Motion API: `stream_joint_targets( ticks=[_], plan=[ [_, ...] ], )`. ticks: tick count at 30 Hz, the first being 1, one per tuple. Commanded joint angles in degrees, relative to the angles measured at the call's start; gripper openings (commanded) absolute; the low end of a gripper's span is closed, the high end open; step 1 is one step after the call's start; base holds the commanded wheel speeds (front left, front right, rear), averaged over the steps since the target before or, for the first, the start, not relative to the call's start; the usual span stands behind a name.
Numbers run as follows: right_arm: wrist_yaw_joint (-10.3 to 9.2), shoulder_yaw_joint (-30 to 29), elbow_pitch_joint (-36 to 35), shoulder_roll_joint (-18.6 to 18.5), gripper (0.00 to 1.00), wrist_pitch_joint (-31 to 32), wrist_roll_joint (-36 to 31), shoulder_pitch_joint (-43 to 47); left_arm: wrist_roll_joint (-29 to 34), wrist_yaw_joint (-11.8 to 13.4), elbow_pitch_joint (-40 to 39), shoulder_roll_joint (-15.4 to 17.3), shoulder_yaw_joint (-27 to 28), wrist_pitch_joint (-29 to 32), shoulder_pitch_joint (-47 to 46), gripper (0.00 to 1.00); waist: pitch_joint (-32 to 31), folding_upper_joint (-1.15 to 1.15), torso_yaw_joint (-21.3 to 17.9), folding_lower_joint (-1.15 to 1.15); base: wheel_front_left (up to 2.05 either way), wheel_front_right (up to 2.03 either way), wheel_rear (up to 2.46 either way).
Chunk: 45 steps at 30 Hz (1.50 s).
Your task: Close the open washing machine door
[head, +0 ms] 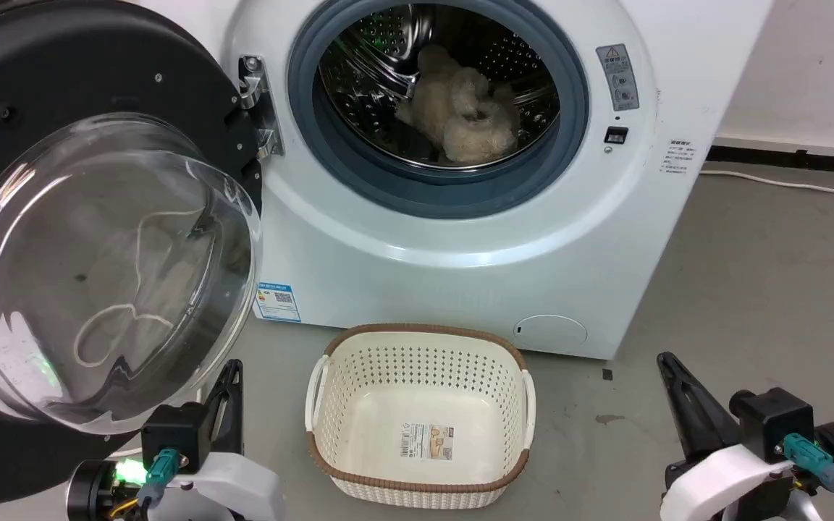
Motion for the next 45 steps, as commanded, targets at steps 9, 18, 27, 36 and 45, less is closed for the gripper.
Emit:
stream_joint_targets(
  ticks=[9,18,27,36,45],
  plan=[
    [-0.04,0.0,-0.3,0.2,0.0,0.1,-0.3,0.4,0.2,0.1,-0.2,0.0,0.1,0.0,-0.1,0.0,0.0,0.0,0.0,0.0,0.0,0.0,0.0],
    [-0.04,0.0,-0.3,0.2,0.0,0.1,-0.3,0.4,0.2,0.1,-0.2,0.0,0.1,0.0,-0.1,0.0,0.0,0.0,0.0,0.0,0.0,0.0,0.0],
    [-0.04,0.0,-0.3,0.2,0.0,0.1,-0.3,0.4,0.2,0.1,-0.2,0.0,0.1,0.0,-0.1,0.0,0.0,0.0,0.0,0.0,0.0,0.0,0.0],
    [-0.04,0.0,-0.3,0.2,0.0,0.1,-0.3,0.4,0.2,0.1,-0.2,0.0,0.1,0.0,-0.1,0.0,0.0,0.0,0.0,0.0,0.0,0.0,0.0],
    [0.0,-0.2,0.1,0.0,1.0,-0.6,0.6,0.2,0.1,0.0,0.1,0.0,-0.4,-0.6,-0.1,1.0,0.0,0.0,0.0,0.0,0.0,0.0,0.0]
  ],
)
